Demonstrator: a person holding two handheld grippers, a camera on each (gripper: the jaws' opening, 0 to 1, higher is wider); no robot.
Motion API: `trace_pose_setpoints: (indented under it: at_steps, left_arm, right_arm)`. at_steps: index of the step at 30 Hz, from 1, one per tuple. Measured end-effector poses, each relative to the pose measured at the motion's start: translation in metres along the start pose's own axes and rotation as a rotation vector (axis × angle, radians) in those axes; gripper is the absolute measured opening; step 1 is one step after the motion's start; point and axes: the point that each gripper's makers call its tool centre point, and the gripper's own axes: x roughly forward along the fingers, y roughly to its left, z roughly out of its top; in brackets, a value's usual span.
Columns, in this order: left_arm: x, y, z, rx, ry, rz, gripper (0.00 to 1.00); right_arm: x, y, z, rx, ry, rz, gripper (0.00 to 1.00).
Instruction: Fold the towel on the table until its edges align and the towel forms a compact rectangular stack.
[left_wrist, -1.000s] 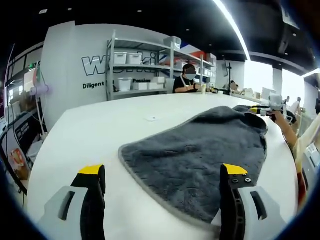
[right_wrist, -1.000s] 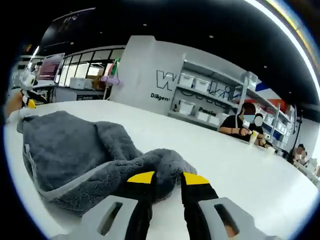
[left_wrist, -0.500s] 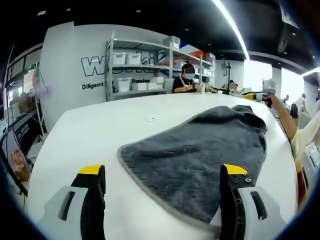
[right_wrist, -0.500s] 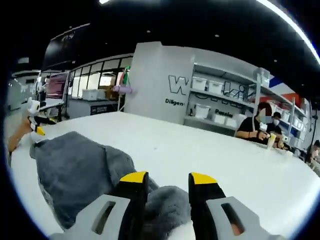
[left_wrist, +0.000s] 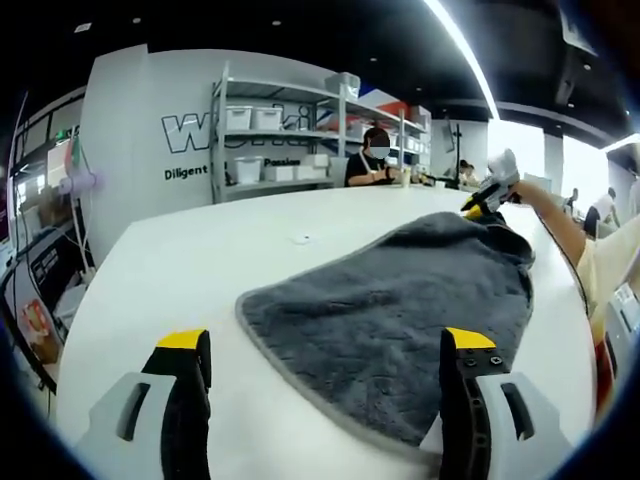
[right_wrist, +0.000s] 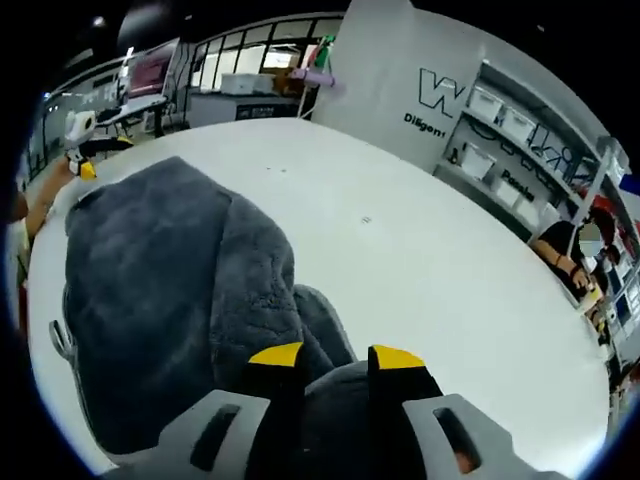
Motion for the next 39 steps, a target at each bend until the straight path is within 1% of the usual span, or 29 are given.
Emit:
trace_pose_setpoints:
  at_steps: [3, 5, 6, 8, 11, 17, 21, 25, 30, 32, 34, 37, 39]
  left_arm:
    - [0.001, 0.001, 0.000, 0.000, 0.002, 0.000, 0.93]
    - [0.001, 0.001, -0.001, 0.000, 0.004, -0.001, 0.93]
    - [0.001, 0.001, -0.001, 0.000, 0.005, -0.001, 0.93]
    - [0.002, 0.002, -0.001, 0.000, 0.008, -0.001, 0.93]
    - [0.002, 0.002, -0.002, 0.001, 0.011, 0.000, 0.93]
    - [0.002, 0.002, -0.002, 0.002, 0.009, -0.003, 0.93]
    - [0.002, 0.003, -0.003, 0.005, 0.014, 0.002, 0.93]
    - [0.002, 0.002, -0.002, 0.004, 0.010, -0.001, 0.92]
    - [0.001, 0.000, -0.002, 0.008, 0.007, 0.000, 0.92]
    - [0.001, 0.000, -0.001, 0.007, 0.005, -0.002, 0.92]
    - [0.001, 0.000, -0.001, 0.007, 0.005, -0.001, 0.92]
    - [0.000, 0.000, -0.001, 0.008, 0.002, 0.000, 0.92]
    - [0.000, 0.000, 0.000, 0.007, 0.000, -0.001, 0.92]
  right_arm:
    - [0.009, -0.007, -0.007, -0.011, 0.032, -0.031, 0.20]
    - [0.015, -0.013, -0.011, -0.004, 0.040, -0.043, 0.19]
    - [0.018, -0.015, -0.013, 0.003, 0.047, -0.036, 0.19]
    - [0.023, -0.010, -0.018, 0.030, 0.060, 0.010, 0.19]
    - [0.024, -0.004, -0.021, 0.049, 0.056, 0.050, 0.19]
    - [0.028, 0.000, -0.030, 0.098, 0.069, 0.082, 0.19]
    - [0.031, -0.002, -0.032, 0.157, 0.058, 0.108, 0.19]
    - [0.033, -0.002, -0.033, 0.216, 0.032, 0.140, 0.16]
    - [0.034, -0.002, -0.033, 0.230, 0.011, 0.134, 0.05]
    - [0.034, 0.001, -0.033, 0.207, 0.013, 0.123, 0.04]
    - [0.034, 0.001, -0.032, 0.192, 0.021, 0.101, 0.03]
    - [0.032, 0.000, -0.030, 0.145, 0.020, 0.053, 0.03]
    - [0.030, -0.005, -0.025, 0.109, 0.002, -0.003, 0.03]
